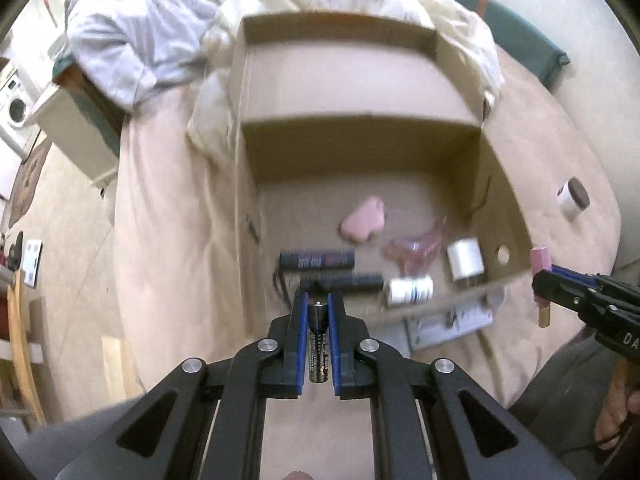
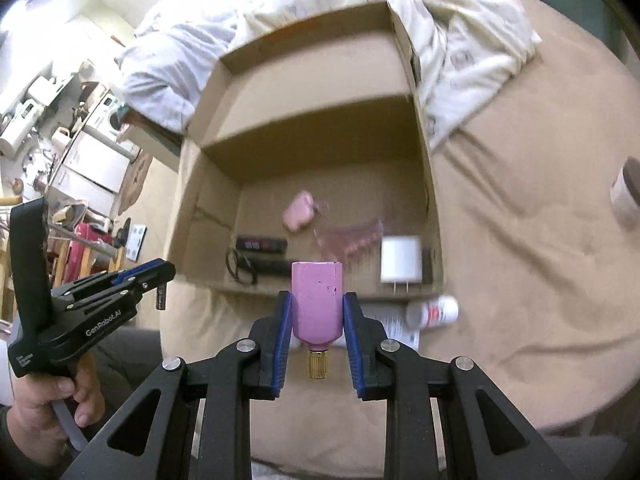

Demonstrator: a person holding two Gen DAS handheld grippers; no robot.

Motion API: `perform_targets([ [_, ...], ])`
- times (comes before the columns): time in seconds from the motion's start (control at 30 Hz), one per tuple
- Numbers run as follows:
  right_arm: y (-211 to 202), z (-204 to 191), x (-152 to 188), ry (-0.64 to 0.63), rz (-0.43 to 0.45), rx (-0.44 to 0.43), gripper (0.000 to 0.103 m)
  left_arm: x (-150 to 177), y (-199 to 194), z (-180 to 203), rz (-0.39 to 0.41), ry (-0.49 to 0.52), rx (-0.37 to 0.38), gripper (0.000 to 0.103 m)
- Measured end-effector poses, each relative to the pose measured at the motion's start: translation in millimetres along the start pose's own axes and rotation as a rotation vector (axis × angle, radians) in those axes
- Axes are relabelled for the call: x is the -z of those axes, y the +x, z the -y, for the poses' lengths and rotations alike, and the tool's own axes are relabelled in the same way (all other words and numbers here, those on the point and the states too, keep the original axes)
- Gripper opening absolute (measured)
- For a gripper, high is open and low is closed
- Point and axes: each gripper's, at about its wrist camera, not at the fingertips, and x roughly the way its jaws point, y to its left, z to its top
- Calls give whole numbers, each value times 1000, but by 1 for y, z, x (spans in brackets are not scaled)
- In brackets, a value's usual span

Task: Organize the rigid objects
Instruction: 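Lower the battery and pink bottle into the box and open both grippers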

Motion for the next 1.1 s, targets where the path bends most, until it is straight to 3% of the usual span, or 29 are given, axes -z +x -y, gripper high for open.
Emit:
perform_targets([
  [0.2,5,-6,-34,-28,40,36,27,-42,15,7,6,40,12,9],
  [0.37,31,-5,-44,-25,14,52,27,-58,51,21,-26,80,2,9],
  [0.5,57,4,-47,-5,-29,60,27,-56,77,27,-46,106,-3,9],
  [0.7,89,6,-37,-21,-85,37,27,-46,120,25,-138,95,6,9],
  [1.1,120,5,-27,-55,-141,118,27,-42,143,29,-168,123,-68,9],
])
